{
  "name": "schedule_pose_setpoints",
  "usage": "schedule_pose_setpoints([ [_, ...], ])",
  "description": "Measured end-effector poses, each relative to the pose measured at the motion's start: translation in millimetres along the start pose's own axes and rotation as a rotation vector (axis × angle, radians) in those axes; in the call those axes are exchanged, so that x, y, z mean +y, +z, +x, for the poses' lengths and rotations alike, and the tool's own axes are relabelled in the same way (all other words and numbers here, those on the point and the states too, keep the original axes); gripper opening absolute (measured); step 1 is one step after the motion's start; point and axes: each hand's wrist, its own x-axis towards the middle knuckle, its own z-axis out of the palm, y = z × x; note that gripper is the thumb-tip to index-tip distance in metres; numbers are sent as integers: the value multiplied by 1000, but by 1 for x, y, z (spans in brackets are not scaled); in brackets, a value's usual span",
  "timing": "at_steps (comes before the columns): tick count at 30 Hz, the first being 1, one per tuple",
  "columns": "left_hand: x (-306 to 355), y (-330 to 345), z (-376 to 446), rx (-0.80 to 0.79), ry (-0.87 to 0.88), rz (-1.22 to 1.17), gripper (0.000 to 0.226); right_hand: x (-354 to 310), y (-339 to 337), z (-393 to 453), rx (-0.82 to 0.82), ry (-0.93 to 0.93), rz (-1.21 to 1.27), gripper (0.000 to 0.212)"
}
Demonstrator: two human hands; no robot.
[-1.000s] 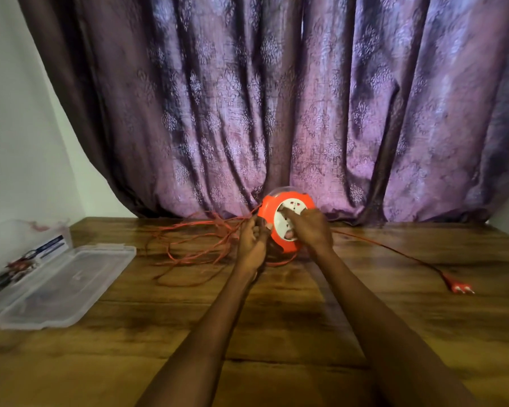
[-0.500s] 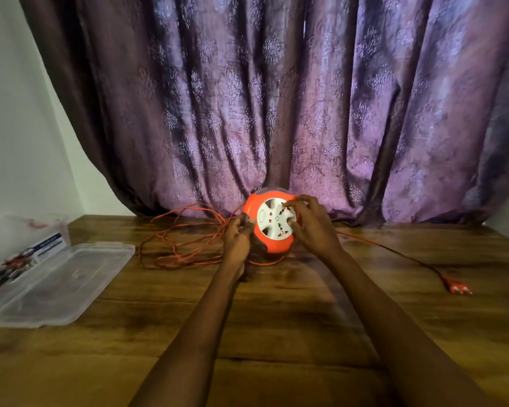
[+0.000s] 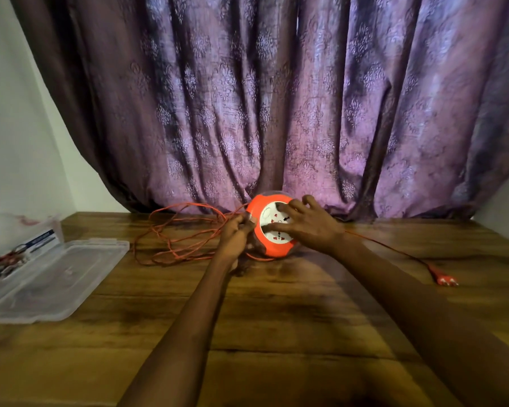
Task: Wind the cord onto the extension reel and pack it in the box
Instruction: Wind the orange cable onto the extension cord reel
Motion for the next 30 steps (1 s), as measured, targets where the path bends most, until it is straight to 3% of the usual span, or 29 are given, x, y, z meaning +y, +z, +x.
schedule_pose_setpoints([
  [2, -2, 9, -3, -11, 32, -38, 15, -4, -2, 2, -24, 176, -6, 53],
  [5, -2, 24, -8, 35, 85, -57, 16, -20, -15, 14, -106, 613, 135, 61],
  [10, -10, 29, -10, 159, 216, 7, 12, -31, -35, 39, -227, 1258, 722, 71],
  [14, -7, 30, -12, 163, 242, 51, 35, -28, -20, 43, -50, 1530, 1363, 73],
  [16, -8, 32, -10, 143, 220, 46, 46, -30, -7, 40, 32, 1594, 1442, 61],
  [21, -15, 33, -7, 161, 188, 72, 57, -28, 2, 38, 35, 1566, 1446, 54],
  [23, -12, 31, -8, 173, 203, 67, 45, -24, 2, 36, 3, 1451, 1442, 51],
  [24, -12, 29, -6, 182, 200, 45, 28, -24, 4, 34, -11, 1381, 1401, 52],
  [26, -11, 19, 0, 187, 182, -27, 2, -22, 4, 26, -64, 1241, 1136, 50],
  [29, -7, 5, 5, 180, 114, -129, 10, -20, 3, 11, 17, 872, 697, 20],
  [30, -6, 2, 6, 182, 69, -146, 15, -19, 2, 8, 58, 697, 599, 22],
])
